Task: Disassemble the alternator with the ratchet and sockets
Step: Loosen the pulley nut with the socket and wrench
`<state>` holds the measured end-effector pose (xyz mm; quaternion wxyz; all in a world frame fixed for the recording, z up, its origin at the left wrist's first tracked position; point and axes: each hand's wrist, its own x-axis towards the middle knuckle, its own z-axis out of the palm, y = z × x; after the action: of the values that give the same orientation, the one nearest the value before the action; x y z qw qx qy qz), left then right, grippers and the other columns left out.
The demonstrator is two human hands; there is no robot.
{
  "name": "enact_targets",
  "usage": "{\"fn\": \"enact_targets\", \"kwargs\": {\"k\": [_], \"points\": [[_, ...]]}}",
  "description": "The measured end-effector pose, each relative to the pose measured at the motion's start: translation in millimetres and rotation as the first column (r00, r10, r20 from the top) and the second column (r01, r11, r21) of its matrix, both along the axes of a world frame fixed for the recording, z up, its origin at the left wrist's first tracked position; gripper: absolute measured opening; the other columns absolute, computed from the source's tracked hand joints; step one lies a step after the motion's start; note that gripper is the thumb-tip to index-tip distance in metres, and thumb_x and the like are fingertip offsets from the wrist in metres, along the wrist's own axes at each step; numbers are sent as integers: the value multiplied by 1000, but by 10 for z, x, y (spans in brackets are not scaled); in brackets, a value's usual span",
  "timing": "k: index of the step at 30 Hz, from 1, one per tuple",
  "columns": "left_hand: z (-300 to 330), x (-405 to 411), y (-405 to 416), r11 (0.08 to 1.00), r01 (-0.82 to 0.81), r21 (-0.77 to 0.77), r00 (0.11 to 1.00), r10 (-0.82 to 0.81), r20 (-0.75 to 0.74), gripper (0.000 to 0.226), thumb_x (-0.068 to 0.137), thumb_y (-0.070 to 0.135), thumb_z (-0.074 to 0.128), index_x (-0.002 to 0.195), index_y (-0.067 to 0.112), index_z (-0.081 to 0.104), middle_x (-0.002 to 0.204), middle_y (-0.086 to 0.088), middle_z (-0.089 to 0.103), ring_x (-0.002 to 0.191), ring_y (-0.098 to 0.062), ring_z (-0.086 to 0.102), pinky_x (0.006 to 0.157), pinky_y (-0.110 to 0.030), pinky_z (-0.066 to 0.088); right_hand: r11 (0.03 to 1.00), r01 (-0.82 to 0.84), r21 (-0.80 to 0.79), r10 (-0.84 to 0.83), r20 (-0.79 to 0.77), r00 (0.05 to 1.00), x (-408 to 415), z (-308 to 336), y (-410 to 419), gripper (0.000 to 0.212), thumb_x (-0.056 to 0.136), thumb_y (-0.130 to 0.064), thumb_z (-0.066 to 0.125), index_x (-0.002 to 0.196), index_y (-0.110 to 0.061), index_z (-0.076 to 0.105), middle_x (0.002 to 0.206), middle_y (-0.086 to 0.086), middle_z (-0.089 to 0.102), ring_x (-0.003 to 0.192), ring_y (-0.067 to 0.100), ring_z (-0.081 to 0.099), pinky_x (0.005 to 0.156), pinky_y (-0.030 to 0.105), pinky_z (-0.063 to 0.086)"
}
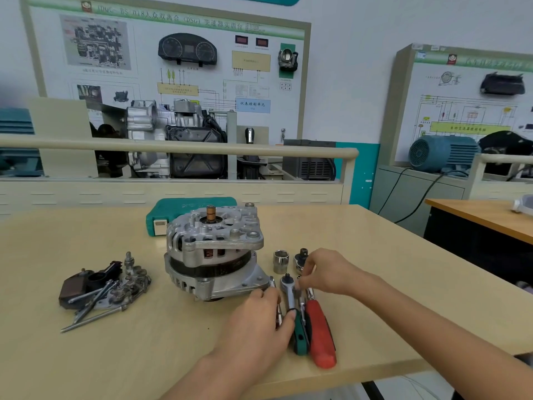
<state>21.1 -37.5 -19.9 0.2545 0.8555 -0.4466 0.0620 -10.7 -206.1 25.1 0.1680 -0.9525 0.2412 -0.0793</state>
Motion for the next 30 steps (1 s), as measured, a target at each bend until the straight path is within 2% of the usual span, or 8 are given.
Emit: {"fn": "enact_targets", "kwargs": {"k": [3,6,11,17,19,23,27,30], "points": [[1,11,4,1000,-20,-8,999,19,-43,31,95,48,41,113,23,43,109,3,55,100,-16,55,79,-28,46,1000,28,15,-28,55,998,44,100,-76,29,84,-24,65,95,3,68,106,15,66,73,17,58,51,22,41],[16,9,7,998,-55,29,996,57,-69,32,94,50,42,110,22,41,106,1,56,97,-18,57,73,-29,44,1000,16,16,-16,56,998,144,148,-92,24,86,-25,64,98,-4,70,102,7,66,93,17,59,65,20,40],[93,-17,36,990,-77,115,992,88,-87,29,94,52,41,95,23,37,95,1,57,94,-21,60,64,-28,38,999,7,-46,-9,-49,999,325,188,-67,32,85,-26,65,103,1,67,106,13,67,97,23,61,78,30,48],[225,5,-9,956,-87,280,972,143,-187,31,89,39,48,66,19,41,69,4,47,69,-17,50,55,-25,36,997,7,-76,-22,-202,979,404,148,-79,26,90,-18,57,102,3,66,96,13,69,79,17,55,70,27,45],[258,29,-51,928,-80,364,978,143,-151,27,90,36,49,74,15,48,80,1,55,78,-19,56,61,-25,39,996,35,-77,-48,-180,983,412,169,-136,24,89,-12,53,101,4,66,101,17,69,75,19,54,65,25,43],[278,29,-114,867,-142,478,985,174,-22,29,97,31,45,115,12,56,116,-4,60,106,-21,58,73,-26,40,994,63,-92,-71,-86,994,430,211,-237,29,90,-17,53,101,7,66,103,20,68,75,22,55,67,26,42],[254,43,-69,833,-193,518,975,220,9,37,94,42,46,114,13,58,105,-2,59,95,-19,57,70,-25,40,994,-35,-99,36,4,999,510,214,-244,40,89,-34,60,116,-4,61,121,11,60,109,24,54,82,26,40],[230,91,28,834,-208,511,972,235,13,36,91,46,45,102,14,58,91,0,53,83,-18,52,67,-26,41,989,-117,-85,111,-73,991,616,138,-215,56,87,-40,61,131,-8,49,133,11,51,121,25,48,94,28,38]]}}
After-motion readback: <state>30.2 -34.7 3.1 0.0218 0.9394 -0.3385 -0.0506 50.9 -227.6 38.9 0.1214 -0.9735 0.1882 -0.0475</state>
